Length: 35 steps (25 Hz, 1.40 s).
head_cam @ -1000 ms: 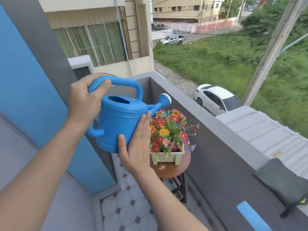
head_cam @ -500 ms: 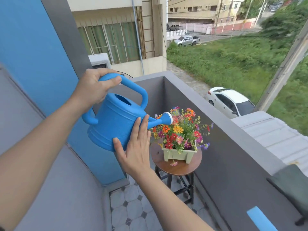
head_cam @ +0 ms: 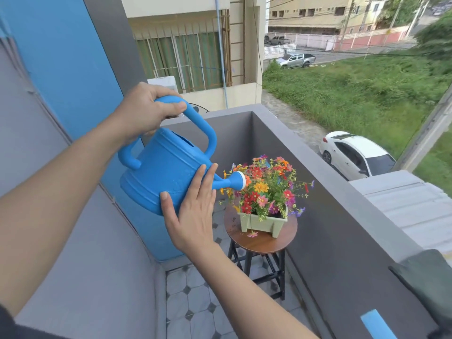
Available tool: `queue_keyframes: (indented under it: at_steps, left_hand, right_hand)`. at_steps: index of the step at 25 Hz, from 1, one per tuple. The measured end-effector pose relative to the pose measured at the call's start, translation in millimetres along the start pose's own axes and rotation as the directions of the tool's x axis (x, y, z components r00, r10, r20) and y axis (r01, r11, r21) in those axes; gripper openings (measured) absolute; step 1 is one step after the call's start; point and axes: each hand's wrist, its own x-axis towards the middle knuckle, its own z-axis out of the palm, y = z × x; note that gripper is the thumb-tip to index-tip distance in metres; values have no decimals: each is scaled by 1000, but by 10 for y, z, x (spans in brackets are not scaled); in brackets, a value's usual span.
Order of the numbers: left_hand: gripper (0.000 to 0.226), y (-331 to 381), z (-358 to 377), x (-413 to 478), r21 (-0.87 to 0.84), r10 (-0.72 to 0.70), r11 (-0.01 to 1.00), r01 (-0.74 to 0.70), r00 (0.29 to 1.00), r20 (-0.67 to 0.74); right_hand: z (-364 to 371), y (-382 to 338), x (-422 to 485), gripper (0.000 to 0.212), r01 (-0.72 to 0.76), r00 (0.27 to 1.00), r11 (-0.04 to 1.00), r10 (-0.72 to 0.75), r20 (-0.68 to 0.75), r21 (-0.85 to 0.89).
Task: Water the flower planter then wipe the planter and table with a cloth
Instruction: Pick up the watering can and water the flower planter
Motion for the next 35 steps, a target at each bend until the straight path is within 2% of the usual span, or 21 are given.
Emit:
queue_keyframes:
  at_steps: [6,16,25,28,35]
  left_hand:
    - [11,115,189,-15,33,38,999,-39,999,36]
    - [15,250,259,211,50,29,998,-27,999,-37]
    - [8,244,-6,323,37,20,999,-29,975,220]
    - [13,217,15,373,19,48,998,-55,966,256]
    - [13,3,51,556,-42,65,997,-59,985,162]
  right_hand:
    - [-208,121,-76,86,-4,1000,1000,4,3,15]
    - [-394,153,212,87,-2,1000,1000,2,-26,6]
    - [-20,-198,106,87,-48,995,999,48,-85,-6]
    - [13,-216,116,86,-75,989,997,74,-126,1]
    - [-36,-78,360,91,-94,989,995,89,-122,-29]
